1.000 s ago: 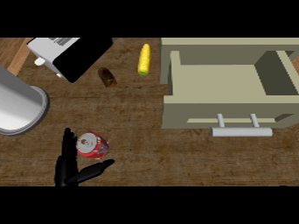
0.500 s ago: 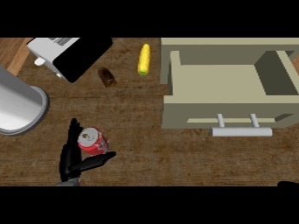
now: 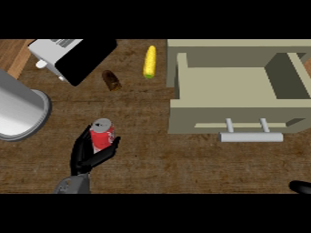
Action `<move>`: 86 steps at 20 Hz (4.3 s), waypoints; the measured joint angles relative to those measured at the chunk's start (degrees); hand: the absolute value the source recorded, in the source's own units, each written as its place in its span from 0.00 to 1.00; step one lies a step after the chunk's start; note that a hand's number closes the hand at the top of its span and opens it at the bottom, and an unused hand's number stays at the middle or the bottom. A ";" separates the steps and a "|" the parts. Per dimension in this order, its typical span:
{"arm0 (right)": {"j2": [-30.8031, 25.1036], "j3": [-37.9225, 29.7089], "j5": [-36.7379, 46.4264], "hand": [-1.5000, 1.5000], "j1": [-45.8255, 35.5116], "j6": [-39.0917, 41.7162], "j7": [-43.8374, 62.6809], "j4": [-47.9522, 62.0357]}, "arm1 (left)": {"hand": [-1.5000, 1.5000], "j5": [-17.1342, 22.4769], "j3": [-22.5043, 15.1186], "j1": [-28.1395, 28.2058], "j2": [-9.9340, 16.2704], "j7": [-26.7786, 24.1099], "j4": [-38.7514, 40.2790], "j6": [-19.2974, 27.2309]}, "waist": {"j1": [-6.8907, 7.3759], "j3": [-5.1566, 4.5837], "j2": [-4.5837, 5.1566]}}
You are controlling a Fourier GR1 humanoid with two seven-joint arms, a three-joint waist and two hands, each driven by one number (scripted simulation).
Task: Pick up the can, place it into the drawer and close the drawer
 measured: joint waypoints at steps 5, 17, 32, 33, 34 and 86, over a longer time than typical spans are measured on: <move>0.33 0.04 0.84 0.00 0.52 0.31 -0.96 -0.23 | 1.00 0.33 1.13 -3.30 0.47 -1.55 2.80 -2.58 | -0.08 -0.02 0.03; 0.85 0.90 2.50 0.00 0.17 -0.15 -1.21 -0.60 | 1.00 0.51 5.62 -23.15 1.33 -3.85 20.02 -6.15 | -0.61 -0.04 0.19; -0.17 -1.22 2.16 0.00 0.52 0.01 -0.32 -1.90 | 1.00 -1.19 -0.88 -31.88 -0.29 19.03 -0.81 -0.92 | 0.17 0.03 -0.21; -0.20 -1.32 2.05 0.00 0.59 0.09 -0.35 -1.91 | 1.00 -0.75 -1.94 -32.41 -0.50 21.35 -2.99 0.03 | 0.19 0.03 -0.26; -0.12 -1.55 1.45 0.00 1.10 0.34 -0.27 -2.34 | 1.00 -0.57 -2.47 -33.38 -0.68 23.13 -4.19 0.93 | 0.09 0.03 -0.25; -4.62 2.04 5.47 0.00 -8.06 0.84 1.56 -0.66 | 0.00 16.21 -19.49 -80.58 -1.35 35.61 26.77 28.87 | -6.25 0.22 1.61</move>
